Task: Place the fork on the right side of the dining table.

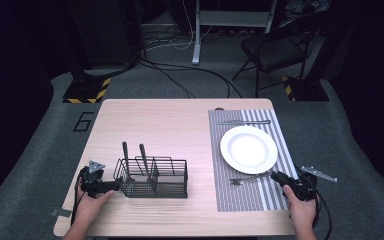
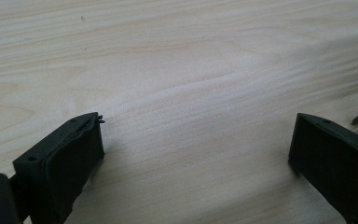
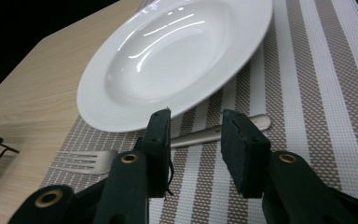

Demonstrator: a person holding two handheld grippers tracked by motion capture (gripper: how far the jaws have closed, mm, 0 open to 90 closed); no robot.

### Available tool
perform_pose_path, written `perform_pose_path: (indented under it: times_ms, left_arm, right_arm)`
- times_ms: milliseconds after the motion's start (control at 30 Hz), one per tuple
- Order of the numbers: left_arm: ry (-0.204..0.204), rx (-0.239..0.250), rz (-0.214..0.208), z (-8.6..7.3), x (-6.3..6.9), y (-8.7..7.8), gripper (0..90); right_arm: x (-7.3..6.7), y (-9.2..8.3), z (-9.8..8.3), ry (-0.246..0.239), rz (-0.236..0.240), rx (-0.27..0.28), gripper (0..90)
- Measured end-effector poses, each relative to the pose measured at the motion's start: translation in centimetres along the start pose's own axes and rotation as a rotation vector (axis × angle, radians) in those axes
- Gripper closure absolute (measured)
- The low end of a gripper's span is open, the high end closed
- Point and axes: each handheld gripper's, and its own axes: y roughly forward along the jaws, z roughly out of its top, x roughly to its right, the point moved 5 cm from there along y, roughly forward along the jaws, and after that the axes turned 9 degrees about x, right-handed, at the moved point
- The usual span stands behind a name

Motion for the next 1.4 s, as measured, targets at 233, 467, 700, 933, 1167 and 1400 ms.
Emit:
perform_pose_path:
  times_ms: [233,467,700,933,1167,1400]
  left_arm:
    - [0.0,0.0,0.0,0.0,0.0,0.0,2.5]
    - [0.0,0.0,0.0,0.0,0.0,0.0,2.5]
    - [0.0,0.0,0.0,0.0,0.0,0.0,2.5]
    - [0.001,0.0,0.0,0.0,0.0,0.0,2.5]
    - [0.0,0.0,0.0,0.0,0.0,0.0,2.5]
    - [0.0,0.0,0.0,0.0,0.0,0.0,2.5]
  right_arm:
    - [-1.6,-0.1,0.5,-0.06,0.027,0.004,60.7]
    - [-2.6,0.1,0.6,-0.089,0.046,-0.006,59.1]
    - [-3.4,0.3,0.5,-0.119,0.057,-0.022,56.1]
    - [-5.2,0.8,0.5,-0.187,0.094,-0.041,55.2]
    - [-7.3,1.4,0.6,-0.262,0.126,-0.048,53.7]
    - [-9.4,2.3,0.6,-0.316,0.154,-0.076,52.9]
